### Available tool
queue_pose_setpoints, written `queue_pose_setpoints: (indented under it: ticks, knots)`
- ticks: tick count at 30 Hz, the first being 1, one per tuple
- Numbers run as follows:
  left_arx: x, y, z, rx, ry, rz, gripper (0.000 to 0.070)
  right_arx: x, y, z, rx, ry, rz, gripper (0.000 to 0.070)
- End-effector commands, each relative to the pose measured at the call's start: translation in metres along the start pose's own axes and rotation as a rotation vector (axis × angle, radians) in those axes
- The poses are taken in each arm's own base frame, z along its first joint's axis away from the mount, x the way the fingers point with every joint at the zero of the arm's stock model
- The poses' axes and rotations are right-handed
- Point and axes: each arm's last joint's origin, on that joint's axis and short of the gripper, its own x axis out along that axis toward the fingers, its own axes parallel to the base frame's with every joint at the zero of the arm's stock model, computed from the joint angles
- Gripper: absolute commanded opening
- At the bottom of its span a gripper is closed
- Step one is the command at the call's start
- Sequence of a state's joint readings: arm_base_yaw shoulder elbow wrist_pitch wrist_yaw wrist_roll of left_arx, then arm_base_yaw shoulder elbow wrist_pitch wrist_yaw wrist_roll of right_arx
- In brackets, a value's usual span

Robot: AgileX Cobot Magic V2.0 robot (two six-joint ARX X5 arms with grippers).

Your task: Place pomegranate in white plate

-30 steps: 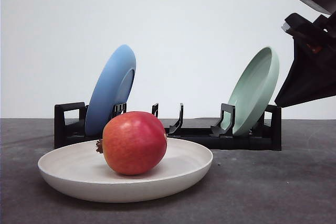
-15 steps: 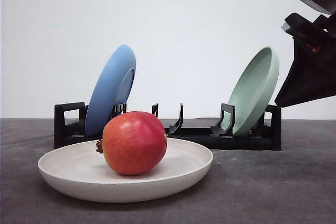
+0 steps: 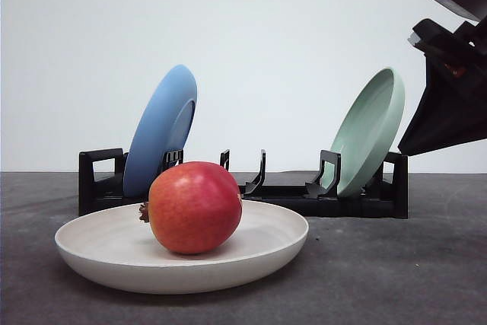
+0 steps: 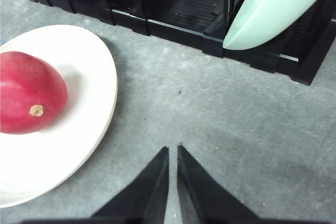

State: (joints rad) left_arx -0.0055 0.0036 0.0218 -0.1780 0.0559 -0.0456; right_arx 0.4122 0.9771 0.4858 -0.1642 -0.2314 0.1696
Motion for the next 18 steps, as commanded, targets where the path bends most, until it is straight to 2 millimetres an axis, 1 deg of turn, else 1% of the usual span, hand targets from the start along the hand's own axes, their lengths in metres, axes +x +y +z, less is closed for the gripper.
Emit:
queue_pose_setpoints:
  ticks: [1,12,18]
  knots:
    - [0.001,0.000,-0.002,0.001,-0.005,-0.001,0.0000,0.001,0.001,0.001,0.002,-0.005,0.001,0.0022]
    - [0.001,0.000,-0.002,0.001,-0.005,-0.001,0.0000,0.001,0.001,0.001,0.002,-0.005,0.001,0.0022]
    - [0.001,0.000,-0.002,0.001,-0.005,-0.001,0.0000,-0.012,-0.002,0.000,-0.168,-0.069,-0.079,0.0022]
